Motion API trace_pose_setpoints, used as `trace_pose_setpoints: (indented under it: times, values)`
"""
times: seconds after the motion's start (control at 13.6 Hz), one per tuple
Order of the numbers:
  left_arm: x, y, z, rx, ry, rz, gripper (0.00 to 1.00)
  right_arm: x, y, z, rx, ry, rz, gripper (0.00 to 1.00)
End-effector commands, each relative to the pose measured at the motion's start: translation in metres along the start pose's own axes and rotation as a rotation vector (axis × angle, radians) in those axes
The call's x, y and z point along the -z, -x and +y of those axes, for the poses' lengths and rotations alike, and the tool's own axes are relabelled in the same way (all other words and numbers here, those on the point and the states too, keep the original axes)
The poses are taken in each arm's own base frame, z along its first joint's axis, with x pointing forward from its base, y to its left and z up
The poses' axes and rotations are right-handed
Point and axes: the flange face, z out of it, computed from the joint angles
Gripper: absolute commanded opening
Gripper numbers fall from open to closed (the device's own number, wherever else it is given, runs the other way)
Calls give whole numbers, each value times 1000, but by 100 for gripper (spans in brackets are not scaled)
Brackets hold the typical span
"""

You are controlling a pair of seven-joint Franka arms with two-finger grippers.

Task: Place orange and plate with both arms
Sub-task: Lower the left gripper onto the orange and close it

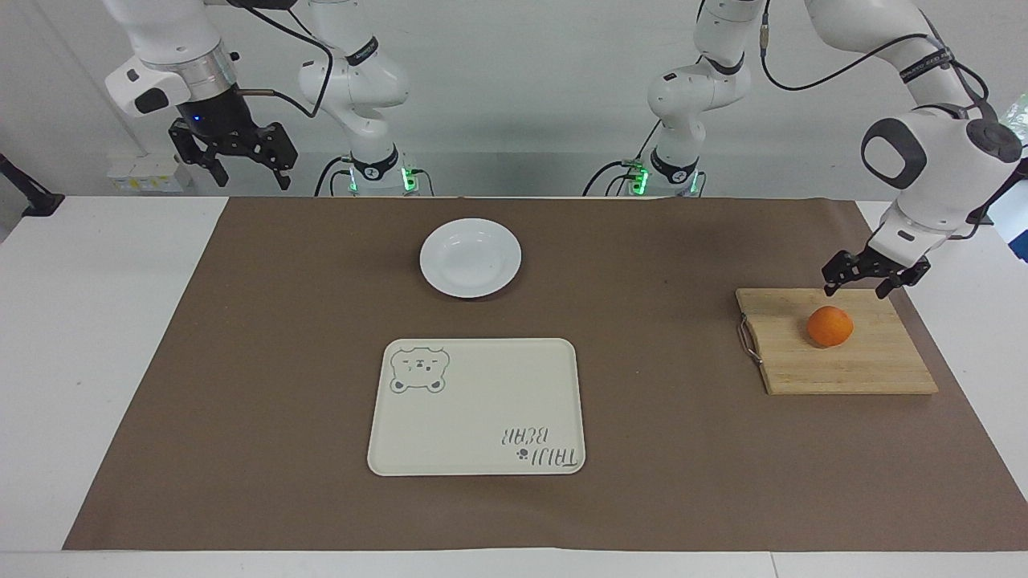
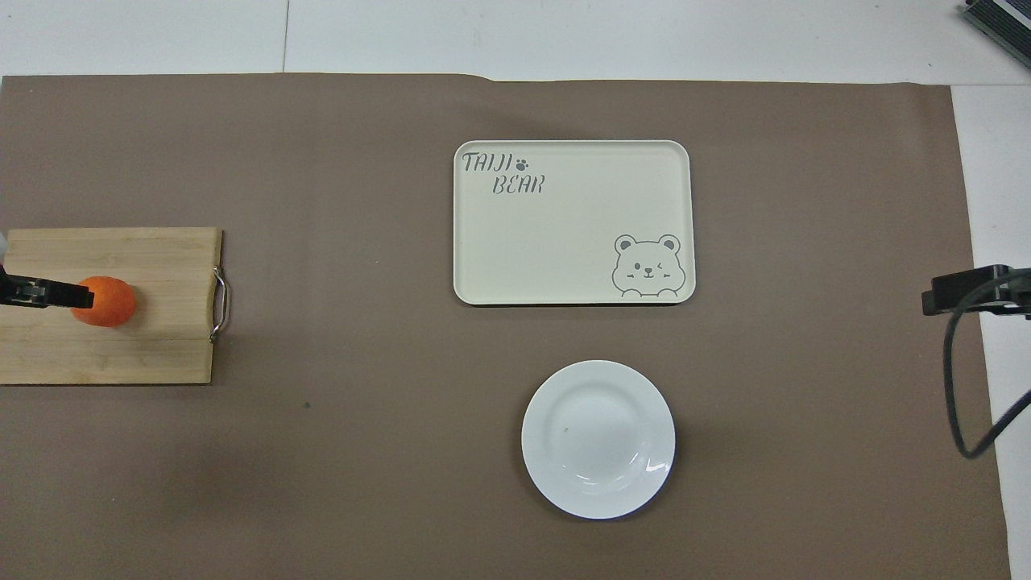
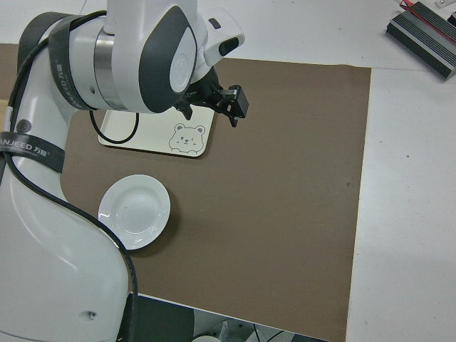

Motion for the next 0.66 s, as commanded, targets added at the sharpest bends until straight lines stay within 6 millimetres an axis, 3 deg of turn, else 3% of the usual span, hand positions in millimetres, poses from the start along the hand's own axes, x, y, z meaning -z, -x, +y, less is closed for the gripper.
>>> trace_pose_setpoints:
  times: [0.0, 0.22, 0.59]
  values:
    - [-34, 4, -3, -3, 1, 30, 100, -1, 10, 4, -5, 0, -7, 100]
    - [-65, 3, -4, 8, 18, 34, 100, -1, 10, 4, -5, 0, -7, 100]
    - [-75, 5, -2, 3, 21, 35, 100, -1, 10, 4, -6, 0, -7, 100]
